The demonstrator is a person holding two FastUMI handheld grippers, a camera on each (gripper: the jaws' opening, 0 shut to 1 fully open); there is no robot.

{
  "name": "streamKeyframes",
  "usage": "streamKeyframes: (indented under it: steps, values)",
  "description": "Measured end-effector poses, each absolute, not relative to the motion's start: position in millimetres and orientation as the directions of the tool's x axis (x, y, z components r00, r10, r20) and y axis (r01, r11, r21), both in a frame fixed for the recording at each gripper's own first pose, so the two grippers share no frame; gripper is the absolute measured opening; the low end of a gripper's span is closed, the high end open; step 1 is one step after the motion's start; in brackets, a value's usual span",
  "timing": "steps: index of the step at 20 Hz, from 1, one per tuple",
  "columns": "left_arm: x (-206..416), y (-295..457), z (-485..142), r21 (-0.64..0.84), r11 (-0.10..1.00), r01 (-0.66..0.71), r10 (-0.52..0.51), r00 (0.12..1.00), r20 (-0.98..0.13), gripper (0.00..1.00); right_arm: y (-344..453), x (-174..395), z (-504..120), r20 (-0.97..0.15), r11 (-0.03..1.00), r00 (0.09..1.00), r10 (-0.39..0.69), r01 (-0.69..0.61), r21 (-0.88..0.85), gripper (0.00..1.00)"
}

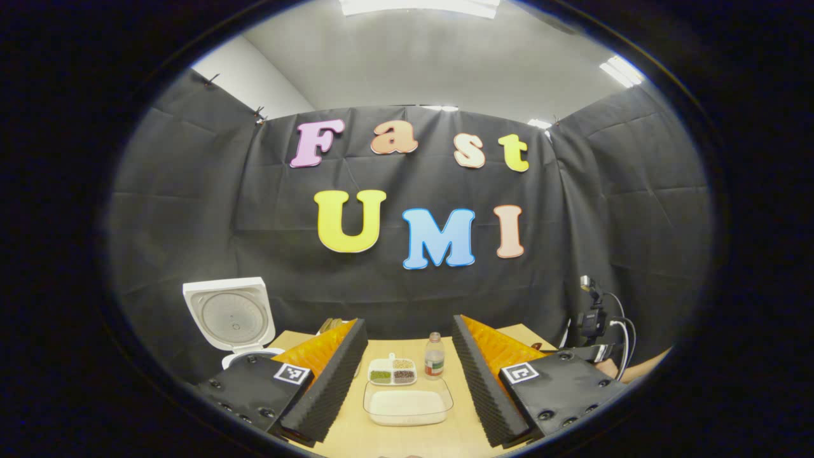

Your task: Close the left gripper, press the button to open the rice cooker; take a wooden spoon from the chopstick holder with the right hand, scoop a spoonful of rice and pour it into the rice cooker, then put the wooden spoon back into the chopstick holder.

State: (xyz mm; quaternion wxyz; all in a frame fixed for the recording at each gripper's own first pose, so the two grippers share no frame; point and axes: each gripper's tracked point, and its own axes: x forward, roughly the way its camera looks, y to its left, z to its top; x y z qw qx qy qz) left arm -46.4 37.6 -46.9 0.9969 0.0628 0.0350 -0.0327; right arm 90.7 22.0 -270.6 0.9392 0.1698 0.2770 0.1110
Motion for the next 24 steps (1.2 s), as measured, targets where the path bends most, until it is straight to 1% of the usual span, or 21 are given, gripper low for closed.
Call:
streamKeyframes:
  steps: [2, 5, 6, 7, 11, 12, 13, 15, 16, 18, 19, 21, 22, 23, 24]
  values:
    - [-48.5, 47.8, -53.3, 0.123, 0.991, 0.058, -0.047, 0.995, -0.092, 0.92, 27.5, 93.0, -289.0, -0.514, 0.937, 0.814, 0.272, -0.102, 0.334, 0.07]
    - [-52.7, 61.8, -56.7, 0.127, 0.991, 0.042, -0.028, 0.994, -0.106, 0.95, 34.5, 92.0, -309.3, -0.552, 0.947, 0.796, 0.247, -0.077, 0.312, 0.07]
    - [-54.2, 66.8, -55.9, 0.130, 0.991, 0.035, -0.021, 0.994, -0.109, 0.94, 36.7, 92.0, -313.2, -0.556, 0.953, 0.796, 0.238, -0.081, 0.293, 0.07]
    - [-55.0, 72.0, -57.4, 0.131, 0.991, 0.029, -0.015, 0.994, -0.111, 0.95, 39.3, 91.7, -315.5, -0.557, 0.957, 0.796, 0.236, -0.091, 0.276, 0.07]
    - [-48.8, 84.4, -60.3, 0.093, 0.995, 0.020, -0.010, 0.994, -0.112, 0.94, 39.5, 81.3, -333.1, -0.567, 0.970, 0.793, 0.224, -0.123, 0.212, 0.09]
    - [-45.3, 83.8, -57.7, 0.086, 0.996, 0.026, -0.017, 0.995, -0.101, 0.94, 32.5, 80.5, -332.8, -0.574, 0.979, 0.796, 0.192, -0.117, 0.165, 0.17]
    - [-40.3, 84.7, -54.3, 0.094, 0.995, 0.031, -0.022, 0.996, -0.089, 0.94, 18.3, 77.9, -327.2, -0.567, 0.990, 0.811, 0.144, -0.109, 0.095, 0.22]
    - [-31.0, 87.7, -55.2, 0.105, 0.994, 0.042, -0.034, 0.996, -0.081, 0.94, -6.2, 81.9, -311.9, -0.511, 0.997, 0.859, 0.029, -0.062, -0.047, 0.73]
    - [-25.8, 88.8, -56.6, 0.099, 0.994, 0.049, -0.041, 0.996, -0.079, 0.94, -9.3, 80.8, -291.7, -0.468, 0.996, 0.884, 0.017, -0.057, -0.072, 0.98]
    - [-14.8, 96.3, -55.9, 0.092, 0.995, 0.050, -0.043, 0.996, -0.077, 0.94, -8.5, 70.5, -244.8, -0.381, 0.994, 0.925, 0.012, -0.053, -0.096, 0.99]
    - [-9.3, 101.6, -56.1, 0.089, 0.995, 0.047, -0.040, 0.996, -0.077, 0.95, -9.9, 66.7, -224.7, -0.342, 0.994, 0.940, 0.007, -0.042, -0.097, 0.99]
    - [1.0, 110.1, -54.0, 0.075, 0.996, 0.046, -0.040, 0.996, -0.074, 0.94, -8.2, 62.0, -182.3, -0.270, 0.997, 0.963, 0.002, -0.025, -0.079, 0.99]
    - [4.4, 117.4, -52.7, 0.076, 0.996, 0.039, -0.034, 0.997, -0.068, 0.94, -7.9, 60.7, -164.3, -0.241, 0.997, 0.970, -0.009, -0.009, -0.071, 0.99]
    - [8.9, 127.9, -52.9, 0.089, 0.996, 0.025, -0.020, 0.998, -0.064, 0.95, -0.3, 63.5, -159.6, -0.235, 0.998, 0.972, -0.020, 0.005, -0.063, 0.99]
    - [12.2, 141.4, -54.3, 0.101, 0.995, 0.003, 0.003, 0.998, -0.065, 0.92, 6.9, 61.8, -152.8, -0.234, 0.999, 0.972, -0.018, 0.006, -0.051, 0.99]
